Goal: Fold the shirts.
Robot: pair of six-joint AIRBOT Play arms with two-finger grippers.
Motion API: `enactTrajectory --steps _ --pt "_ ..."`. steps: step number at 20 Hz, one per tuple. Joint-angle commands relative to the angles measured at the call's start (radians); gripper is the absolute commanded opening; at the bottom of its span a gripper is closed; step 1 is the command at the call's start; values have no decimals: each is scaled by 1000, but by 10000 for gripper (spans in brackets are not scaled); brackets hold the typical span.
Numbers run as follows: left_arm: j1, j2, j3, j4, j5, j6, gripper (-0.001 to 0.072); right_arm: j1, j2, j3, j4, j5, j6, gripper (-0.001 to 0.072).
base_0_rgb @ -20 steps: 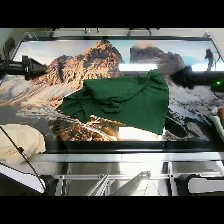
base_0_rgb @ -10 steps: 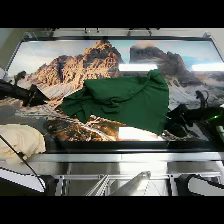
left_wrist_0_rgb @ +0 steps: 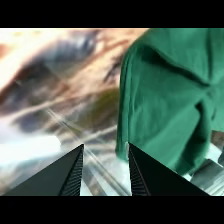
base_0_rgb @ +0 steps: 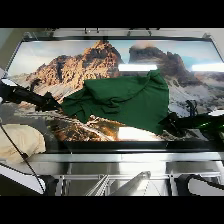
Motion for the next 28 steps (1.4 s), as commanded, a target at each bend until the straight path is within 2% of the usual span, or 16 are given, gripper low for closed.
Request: enactTrajectory --steps 1,7,13,14,15,18,22,24,28 --pt "-47 -41 -3 -14 58 5 292 15 -8 -6 -22 -19 -1 425" --pt "-105 -62 18 -39 142 7 292 -15 -8 -5 -26 28 -1 425" --pt "-55 -62 163 -38 -20 7 292 -148 -7 -6 -27 91 -5 428" --pt "-42 -62 171 -38 -42 7 292 -153 -7 -6 -27 92 -5 484" --pt "-30 -62 171 -38 -53 7 292 -152 -7 -6 -30 92 -5 580" --pt "-24 -62 148 -45 -11 7 293 -138 -7 -9 -22 65 -4 577" --pt "-84 -74 137 -136 78 38 292 -107 -8 -14 -11 48 -4 576" --pt "-122 -108 158 -121 43 39 293 -84 -8 -14 -11 39 -4 576" --pt "-154 -190 258 -101 -126 34 293 -55 -8 -14 -11 36 -4 576"
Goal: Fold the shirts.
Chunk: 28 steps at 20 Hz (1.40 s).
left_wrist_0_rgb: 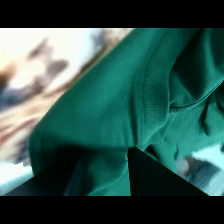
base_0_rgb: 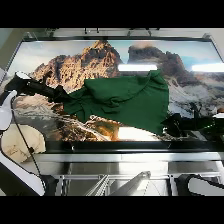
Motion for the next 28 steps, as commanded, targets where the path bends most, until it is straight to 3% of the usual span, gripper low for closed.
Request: enactTrajectory --steps 1,6,7,8,11,13,18,24,25,26,27,28 --pt "-21 -47 92 6 -114 -10 293 18 -1 -1 -6 -7 0 576" --pt "36 -43 315 7 -208 -72 294 18 -1 -1 -6 -7 0 576" --pt "56 -35 332 7 -209 -87 337 18 -1 -1 -6 -7 0 576" --pt "77 -22 332 12 -214 -100 720 18 -1 -1 -6 -6 0 576" --pt "133 20 283 60 -208 -111 710 18 -1 -1 -6 -7 -1 576" --pt "164 21 232 59 -240 -110 623 18 -1 -1 -6 -7 -1 576" --pt "154 -18 40 57 -184 -98 625 18 -1 -1 -5 -7 -7 576" --pt "51 -74 29 25 -73 -56 624 18 -1 -1 -6 -7 -8 576" --pt "37 -78 29 24 -64 -53 547 18 -1 -1 -6 -7 -8 575" --pt "26 -77 29 25 -60 -33 320 18 -1 -1 -6 -6 -7 576" --pt "19 -77 35 25 -71 -6 1 18 -1 -1 -6 -6 -7 575" --pt "19 -77 49 32 -90 5 1 16 -1 -1 -6 -7 -7 575"
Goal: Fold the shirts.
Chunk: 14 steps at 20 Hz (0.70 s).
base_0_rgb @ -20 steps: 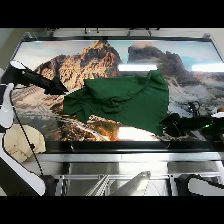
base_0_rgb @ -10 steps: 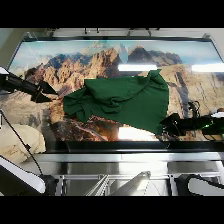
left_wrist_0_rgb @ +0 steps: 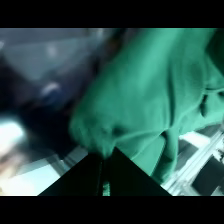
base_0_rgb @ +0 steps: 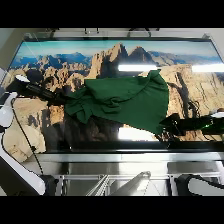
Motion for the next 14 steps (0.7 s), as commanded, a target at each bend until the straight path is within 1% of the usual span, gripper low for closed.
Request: enactTrajectory --steps 1,5,8,9,10,11,13,14 --pt "-19 -5 31 11 -24 42 0 -5 0 0 -9 0 0 575" --pt "29 -5 105 8 -118 19 1 5 -8 -14 -30 -1 4 574" --pt "45 -5 134 -24 -160 6 1 51 -47 -51 -18 -72 4 574" --pt "45 -5 138 -27 -166 6 1 65 -65 -51 11 -76 -3 485" --pt "42 -5 141 -26 -168 6 1 82 -82 -51 56 -83 -34 391" --pt "37 -5 141 -26 -169 6 1 94 -98 -51 105 -82 -62 351" --pt "35 -5 141 -29 -172 6 1 112 -116 -50 200 -71 -119 350" --pt "35 -5 141 -54 -178 6 1 113 -115 -47 235 -50 -149 308"
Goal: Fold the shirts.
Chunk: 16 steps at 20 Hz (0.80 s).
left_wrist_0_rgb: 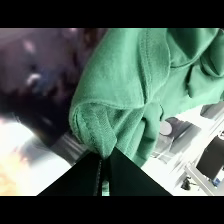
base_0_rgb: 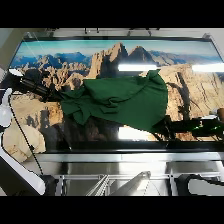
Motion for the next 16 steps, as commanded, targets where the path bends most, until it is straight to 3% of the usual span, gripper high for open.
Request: enactTrajectory --steps 1,5,7,11,16 --pt "3 3 6 -66 -32 -1 1 19 -19 10 97 -22 -106 28" --pt "41 87 1 -185 -79 8 1 -31 68 64 108 164 -106 19" --pt "63 200 -60 -303 -103 34 2 -103 187 119 193 294 -106 19" --pt "119 505 -239 -808 -171 127 19 -303 470 333 599 549 -74 18" --pt "222 961 -364 -1420 -165 183 20 -539 688 646 948 461 26 19"
